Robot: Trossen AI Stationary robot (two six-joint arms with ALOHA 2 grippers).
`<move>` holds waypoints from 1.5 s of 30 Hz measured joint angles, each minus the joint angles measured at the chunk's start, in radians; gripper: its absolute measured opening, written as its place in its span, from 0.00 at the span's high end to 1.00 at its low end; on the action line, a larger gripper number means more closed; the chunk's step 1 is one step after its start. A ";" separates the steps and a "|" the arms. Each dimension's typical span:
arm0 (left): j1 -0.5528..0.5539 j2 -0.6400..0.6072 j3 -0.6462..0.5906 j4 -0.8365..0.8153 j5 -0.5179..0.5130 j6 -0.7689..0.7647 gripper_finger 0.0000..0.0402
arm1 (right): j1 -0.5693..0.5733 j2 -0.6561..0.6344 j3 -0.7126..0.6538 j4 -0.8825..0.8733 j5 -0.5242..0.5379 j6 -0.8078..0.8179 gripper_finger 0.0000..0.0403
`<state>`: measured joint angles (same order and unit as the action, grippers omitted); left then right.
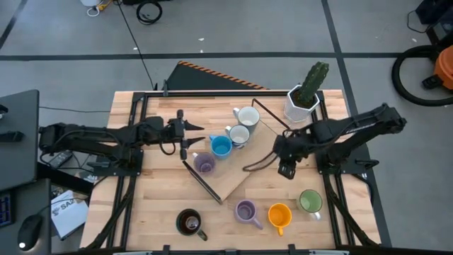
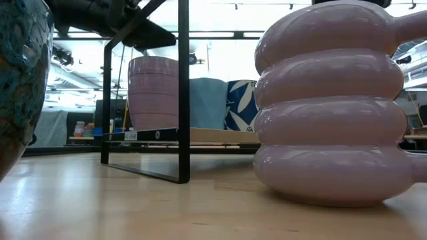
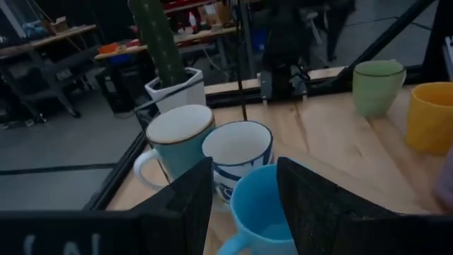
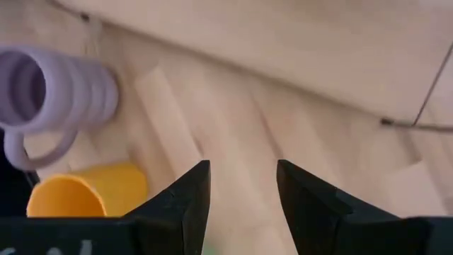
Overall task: Place coffee mugs
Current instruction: Put the green mug on the shelf aligned with the middle green mug
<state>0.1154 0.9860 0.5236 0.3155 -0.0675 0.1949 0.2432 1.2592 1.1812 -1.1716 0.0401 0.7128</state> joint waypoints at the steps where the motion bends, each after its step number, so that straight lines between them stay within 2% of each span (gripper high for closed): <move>1: 0.003 -0.005 -0.004 0.001 0.000 0.000 0.60 | 0.016 0.012 0.000 -0.008 -0.011 0.016 0.58; 11: 0.012 -0.003 -0.004 0.009 -0.001 -0.006 0.60 | 0.170 0.145 0.000 -0.155 -0.288 0.105 0.60; 14: 0.012 -0.003 -0.004 0.009 -0.002 -0.021 0.60 | 0.183 0.174 0.000 -0.155 -0.388 0.254 0.61; 19: 0.012 -0.003 -0.004 0.007 -0.002 -0.027 0.60 | 0.232 0.200 0.000 -0.100 -0.462 0.562 0.62; 23: 0.012 -0.003 -0.004 0.000 -0.002 -0.023 0.60 | 0.267 0.208 0.000 0.008 -0.473 0.739 0.63; 30: 0.013 -0.002 -0.004 0.003 -0.009 0.028 0.60 | 0.346 0.254 -0.001 -0.001 -0.406 0.893 0.63; 40: 0.013 -0.002 -0.003 -0.005 -0.021 0.026 0.60 | 0.371 0.357 -0.001 -0.032 -0.391 0.854 0.63; 45: 0.013 -0.002 -0.003 -0.022 -0.021 0.019 0.60 | 0.373 0.376 -0.043 0.012 -0.384 0.815 0.71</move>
<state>0.1280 0.9836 0.5201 0.2939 -0.0882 0.2143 0.6163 1.6348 1.1387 -1.1595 -0.3437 1.5273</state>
